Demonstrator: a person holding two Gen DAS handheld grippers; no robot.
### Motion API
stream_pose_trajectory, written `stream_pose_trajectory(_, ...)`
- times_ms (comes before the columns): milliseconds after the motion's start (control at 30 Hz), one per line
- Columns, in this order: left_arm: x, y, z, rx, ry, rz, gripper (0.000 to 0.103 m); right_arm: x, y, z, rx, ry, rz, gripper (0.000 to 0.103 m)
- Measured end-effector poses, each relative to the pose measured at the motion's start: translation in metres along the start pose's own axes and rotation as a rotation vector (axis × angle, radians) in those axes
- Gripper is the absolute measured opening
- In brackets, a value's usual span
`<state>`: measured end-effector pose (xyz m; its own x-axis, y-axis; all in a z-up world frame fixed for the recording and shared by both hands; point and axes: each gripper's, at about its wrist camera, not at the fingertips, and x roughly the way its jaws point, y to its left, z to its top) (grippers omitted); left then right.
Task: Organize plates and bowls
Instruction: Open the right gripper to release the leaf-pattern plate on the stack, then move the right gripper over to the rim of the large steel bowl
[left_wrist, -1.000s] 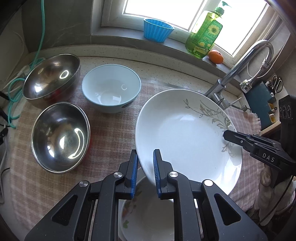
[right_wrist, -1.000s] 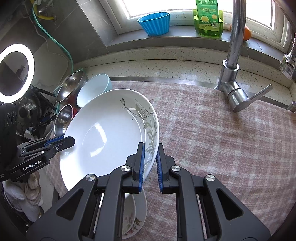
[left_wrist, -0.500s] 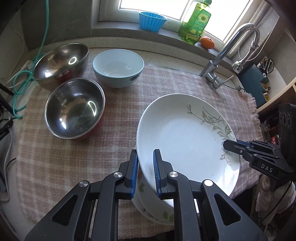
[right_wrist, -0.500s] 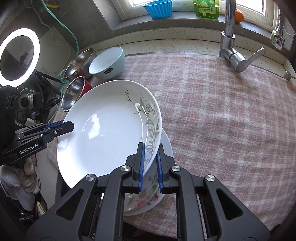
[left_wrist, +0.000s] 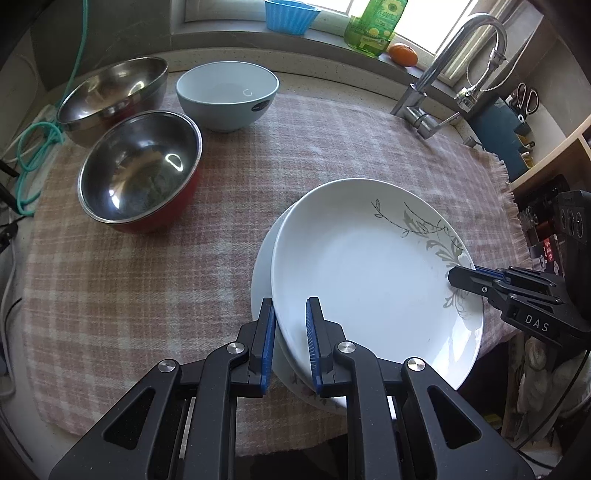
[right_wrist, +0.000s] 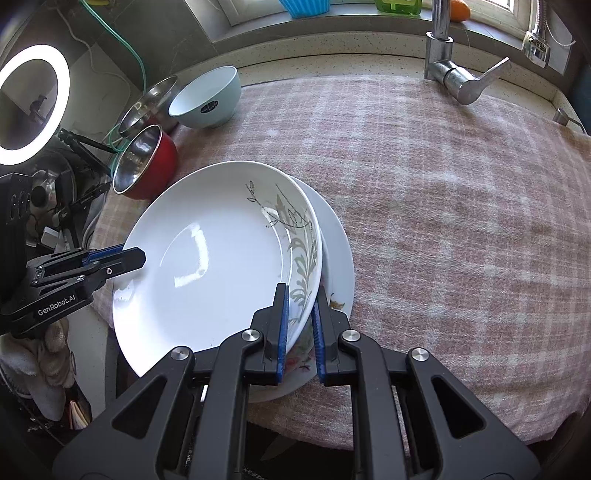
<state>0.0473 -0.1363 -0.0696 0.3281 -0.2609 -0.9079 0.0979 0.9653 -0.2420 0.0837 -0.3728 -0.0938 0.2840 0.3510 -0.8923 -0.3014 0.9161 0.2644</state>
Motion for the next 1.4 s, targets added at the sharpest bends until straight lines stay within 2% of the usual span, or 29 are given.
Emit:
stream_pose_trajectory(400,0.007,0.001,-0.008,0.019,0.021,0.004,0.014,0.006,0.006,-0.006,-0.025,0.022,-0.05,0.015)
stream_pose_trajectory(867,0.007,-0.003,-0.007,0.041,0.023,0.009,0.014,0.01,0.029,-0.008,-0.134,0.038,-0.158,0.041)
stream_pose_trajectory(1000,0.006,-0.003,-0.006,0.048,0.02,0.004,0.014,0.013,0.03,-0.01,-0.144,0.051,-0.179,0.042)
stream_pose_trajectory(1133,0.007,-0.001,-0.005,0.055,0.02,-0.001,0.014,0.015,0.034,-0.011,-0.15,0.051,-0.182,0.049)
stream_pose_trajectory(1400,-0.002,0.012,-0.005,0.04,0.013,-0.012,0.019,0.006,0.033,-0.004,-0.108,0.019,-0.183,0.049)
